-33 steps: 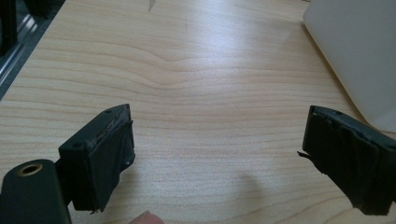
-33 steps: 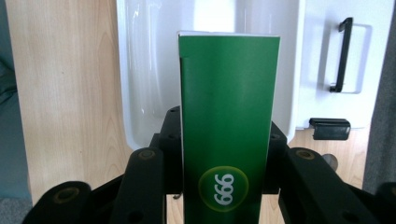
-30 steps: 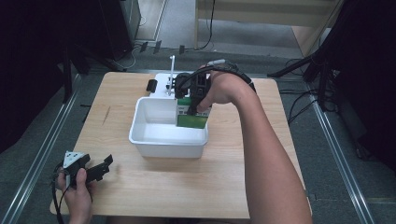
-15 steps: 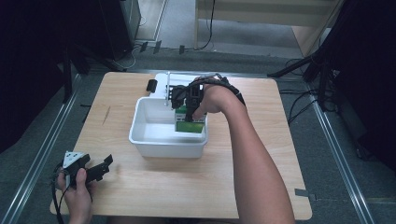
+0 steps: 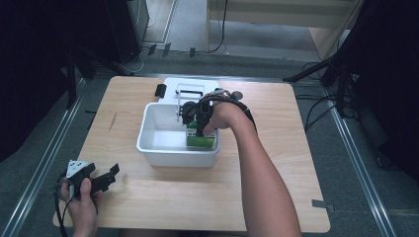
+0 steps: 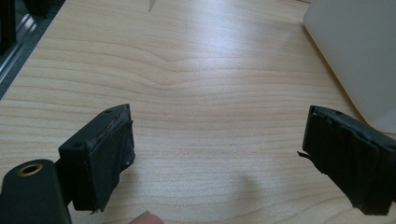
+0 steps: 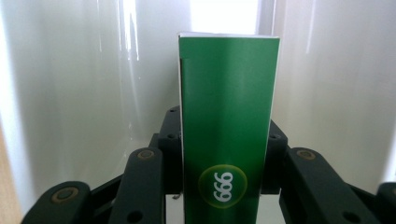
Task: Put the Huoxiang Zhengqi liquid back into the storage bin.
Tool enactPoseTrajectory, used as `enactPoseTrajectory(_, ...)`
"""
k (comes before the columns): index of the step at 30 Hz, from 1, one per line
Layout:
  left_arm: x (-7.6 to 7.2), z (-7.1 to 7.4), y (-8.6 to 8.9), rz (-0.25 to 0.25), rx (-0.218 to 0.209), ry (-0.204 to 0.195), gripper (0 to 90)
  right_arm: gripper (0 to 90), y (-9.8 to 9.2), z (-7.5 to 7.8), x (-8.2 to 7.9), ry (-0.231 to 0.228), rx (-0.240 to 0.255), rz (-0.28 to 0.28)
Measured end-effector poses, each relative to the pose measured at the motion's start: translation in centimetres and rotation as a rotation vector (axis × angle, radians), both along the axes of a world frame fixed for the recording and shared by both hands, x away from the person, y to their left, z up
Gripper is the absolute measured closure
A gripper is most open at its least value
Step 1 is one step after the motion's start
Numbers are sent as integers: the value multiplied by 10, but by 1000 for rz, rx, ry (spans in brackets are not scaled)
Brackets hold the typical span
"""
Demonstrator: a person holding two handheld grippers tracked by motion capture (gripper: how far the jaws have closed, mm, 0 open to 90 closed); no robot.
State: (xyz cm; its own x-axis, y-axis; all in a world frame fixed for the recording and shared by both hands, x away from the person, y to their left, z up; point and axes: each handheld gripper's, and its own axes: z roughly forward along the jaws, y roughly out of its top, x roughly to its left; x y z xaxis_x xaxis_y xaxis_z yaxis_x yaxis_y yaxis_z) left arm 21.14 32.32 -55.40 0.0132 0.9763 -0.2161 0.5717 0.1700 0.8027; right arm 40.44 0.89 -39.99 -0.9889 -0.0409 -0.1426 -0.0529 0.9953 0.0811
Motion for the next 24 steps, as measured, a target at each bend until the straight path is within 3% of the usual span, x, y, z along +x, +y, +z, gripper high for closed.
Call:
enactPoseTrajectory(8,0,0,0,0,0,-1,96,605,2,-5,-1,11,28,-16)
enactPoseTrajectory(12,0,0,0,0,0,1,96,486,3,-2,-1,14,53,-39)
enactPoseTrajectory(16,0,0,0,0,1,1,96,359,-1,4,-3,39,89,-96)
enactPoseTrajectory(19,0,0,0,-4,5,4,96,314,-5,12,-4,18,103,-107)
enactPoseTrajectory(22,0,0,0,-7,4,3,96,282,-13,24,-6,-28,154,-151)
enactPoseTrajectory(24,-1,0,0,-9,5,3,96,282,-18,32,-7,-33,186,-173)
